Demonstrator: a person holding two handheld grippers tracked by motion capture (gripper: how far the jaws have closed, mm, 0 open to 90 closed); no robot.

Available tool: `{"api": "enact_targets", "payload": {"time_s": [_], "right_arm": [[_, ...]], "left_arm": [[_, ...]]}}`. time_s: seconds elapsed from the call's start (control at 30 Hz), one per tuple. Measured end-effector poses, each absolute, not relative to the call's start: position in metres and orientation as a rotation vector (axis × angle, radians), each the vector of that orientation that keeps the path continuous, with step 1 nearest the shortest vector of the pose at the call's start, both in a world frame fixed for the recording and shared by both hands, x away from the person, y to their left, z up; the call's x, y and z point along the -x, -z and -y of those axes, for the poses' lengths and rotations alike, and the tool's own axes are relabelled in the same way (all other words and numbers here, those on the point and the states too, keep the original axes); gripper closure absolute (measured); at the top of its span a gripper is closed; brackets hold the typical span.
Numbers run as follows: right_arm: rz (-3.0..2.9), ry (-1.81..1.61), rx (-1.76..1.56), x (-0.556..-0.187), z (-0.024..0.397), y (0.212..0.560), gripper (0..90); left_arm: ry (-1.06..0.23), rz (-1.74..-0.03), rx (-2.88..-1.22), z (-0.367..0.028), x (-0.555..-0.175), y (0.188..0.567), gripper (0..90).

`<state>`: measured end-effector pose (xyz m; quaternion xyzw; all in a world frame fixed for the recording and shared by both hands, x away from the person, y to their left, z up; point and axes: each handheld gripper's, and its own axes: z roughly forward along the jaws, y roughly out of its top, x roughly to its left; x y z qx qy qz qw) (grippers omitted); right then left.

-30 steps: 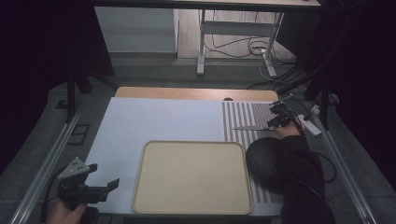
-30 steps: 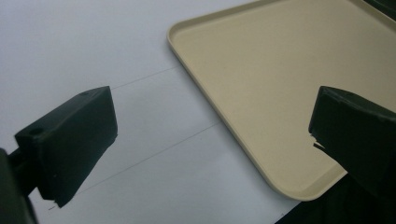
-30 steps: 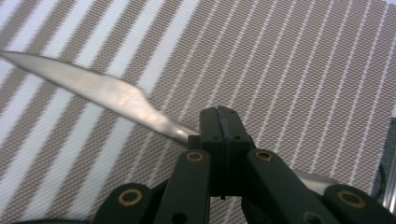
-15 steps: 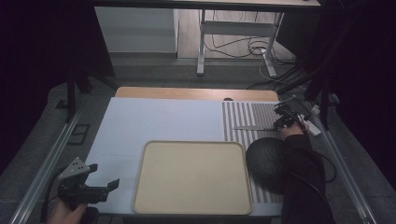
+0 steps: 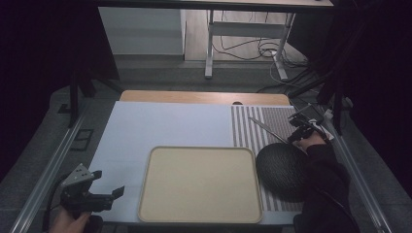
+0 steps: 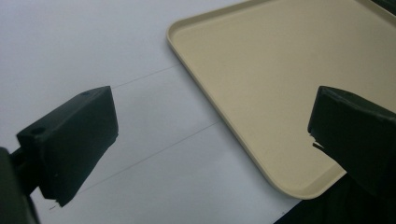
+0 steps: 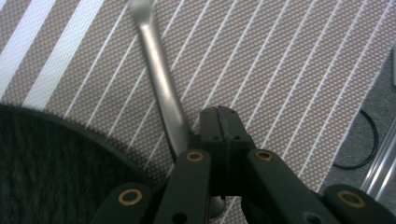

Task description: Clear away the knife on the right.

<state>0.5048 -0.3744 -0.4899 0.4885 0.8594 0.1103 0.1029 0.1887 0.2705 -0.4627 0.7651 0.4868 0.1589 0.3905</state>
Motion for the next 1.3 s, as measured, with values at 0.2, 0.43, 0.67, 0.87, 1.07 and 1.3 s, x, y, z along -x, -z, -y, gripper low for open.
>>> {"api": "enact_targets", "payload": {"time_s": [0.2,0.43,0.67,0.87,1.07,1.3], "right_arm": [[-2.577,-0.278,-1.43,-0.503,0.37,0.488,89.9],[-2.482,-0.428,-1.459,-0.506,0.365,0.473,59.9],[-2.459,-0.456,-1.471,-0.512,0.353,0.471,15.6],[-2.476,-0.423,-1.473,-0.518,0.338,0.475,0.0],[-2.52,-0.34,-1.437,-0.523,0.33,0.489,1.3],[-2.583,-0.337,-1.432,-0.524,0.337,0.494,45.6]], "left_arm": [[-0.402,-1.234,-1.945,-0.271,-0.189,0.463,1.1],[-0.397,-1.235,-1.939,-0.271,-0.189,0.463,1.1],[-0.398,-1.233,-1.94,-0.271,-0.189,0.463,1.1],[-0.396,-1.232,-1.939,-0.271,-0.189,0.463,1.1],[-0.393,-1.233,-1.938,-0.271,-0.189,0.463,1.1],[-0.39,-1.232,-1.936,-0.272,-0.189,0.463,1.2]]}}
